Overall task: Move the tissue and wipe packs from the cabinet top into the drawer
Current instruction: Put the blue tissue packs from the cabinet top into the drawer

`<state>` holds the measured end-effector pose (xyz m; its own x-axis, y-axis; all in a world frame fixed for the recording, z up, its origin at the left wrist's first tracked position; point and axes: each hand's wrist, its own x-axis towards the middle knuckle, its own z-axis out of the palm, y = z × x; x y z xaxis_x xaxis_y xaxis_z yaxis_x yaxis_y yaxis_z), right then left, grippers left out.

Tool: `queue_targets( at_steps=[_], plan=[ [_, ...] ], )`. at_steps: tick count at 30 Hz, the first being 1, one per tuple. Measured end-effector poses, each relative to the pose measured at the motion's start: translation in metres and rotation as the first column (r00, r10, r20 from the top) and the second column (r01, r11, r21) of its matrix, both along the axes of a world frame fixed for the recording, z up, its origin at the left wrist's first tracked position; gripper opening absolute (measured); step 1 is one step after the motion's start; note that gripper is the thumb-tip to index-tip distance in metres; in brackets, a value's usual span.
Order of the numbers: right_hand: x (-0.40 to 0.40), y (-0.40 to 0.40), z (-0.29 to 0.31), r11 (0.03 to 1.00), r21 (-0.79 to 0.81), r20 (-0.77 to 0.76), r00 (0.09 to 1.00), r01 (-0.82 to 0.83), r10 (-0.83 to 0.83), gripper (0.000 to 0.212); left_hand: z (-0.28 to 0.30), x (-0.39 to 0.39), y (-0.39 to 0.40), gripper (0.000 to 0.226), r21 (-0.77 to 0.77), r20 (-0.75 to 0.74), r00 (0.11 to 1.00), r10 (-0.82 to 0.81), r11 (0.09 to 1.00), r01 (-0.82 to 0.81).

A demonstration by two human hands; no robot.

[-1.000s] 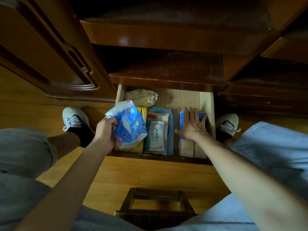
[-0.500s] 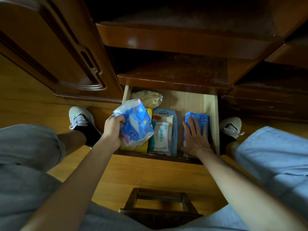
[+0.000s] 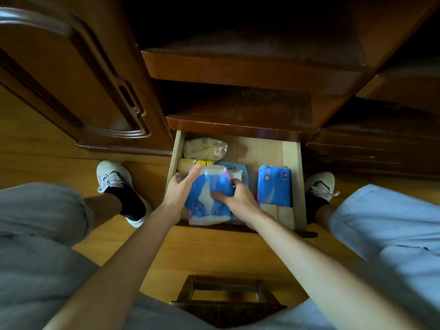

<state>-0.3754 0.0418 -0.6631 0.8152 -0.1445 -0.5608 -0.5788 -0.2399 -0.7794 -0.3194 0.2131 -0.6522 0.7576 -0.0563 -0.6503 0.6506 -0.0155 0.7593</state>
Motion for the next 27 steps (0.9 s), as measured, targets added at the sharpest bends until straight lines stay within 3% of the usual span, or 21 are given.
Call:
queue_targets(
  at_steps=[3, 5, 7, 12, 15, 19, 21, 24, 27],
  plan=[
    [-0.006, 0.002, 0.005, 0.995, 0.077, -0.063, 0.995, -0.069, 0.074, 0.071, -0.010, -0.004, 0.010, 0.034, 0.132, 0.114, 0.993, -0.017, 0.991, 0.001],
    [-0.008, 0.006, 0.012, 0.981, 0.182, -0.078, 0.994, -0.064, 0.079, 0.080, -0.015, -0.003, 0.019, 0.032, 0.188, 0.134, 0.991, 0.025, 0.981, -0.050],
    [-0.007, 0.009, 0.010, 0.982, 0.171, -0.047, 0.995, -0.078, 0.087, 0.069, -0.018, 0.001, 0.026, 0.039, 0.223, 0.154, 0.986, 0.065, 0.970, -0.099],
    [-0.007, 0.020, -0.004, 0.978, 0.033, -0.009, 0.979, -0.205, 0.206, 0.032, -0.022, 0.000, 0.028, 0.042, 0.147, 0.151, 0.982, 0.110, 0.980, -0.132],
    [-0.007, 0.021, -0.010, 0.989, -0.001, 0.016, 0.989, -0.149, 0.149, 0.028, -0.020, -0.001, 0.026, 0.047, 0.086, 0.078, 0.990, 0.120, 0.988, -0.127],
    [-0.004, 0.015, -0.014, 0.994, 0.108, -0.006, 1.000, 0.012, -0.012, 0.024, -0.021, -0.001, 0.026, 0.049, 0.095, 0.058, 0.997, -0.058, 0.994, 0.052],
    [-0.003, 0.010, -0.012, 0.990, 0.133, -0.007, 0.999, 0.037, -0.037, 0.021, -0.022, -0.001, 0.025, 0.048, 0.061, 0.049, 0.998, -0.035, 0.998, 0.032],
    [0.001, -0.002, -0.009, 0.996, 0.090, 0.004, 1.000, 0.011, -0.011, 0.018, -0.026, 0.001, 0.019, 0.060, -0.005, 0.012, 1.000, 0.007, 1.000, -0.007],
    [0.007, -0.034, -0.008, 0.996, -0.044, 0.014, 0.997, 0.076, -0.076, 0.022, -0.026, 0.005, 0.008, 0.060, 0.041, 0.034, 0.999, 0.030, 0.999, -0.032]
  ],
)
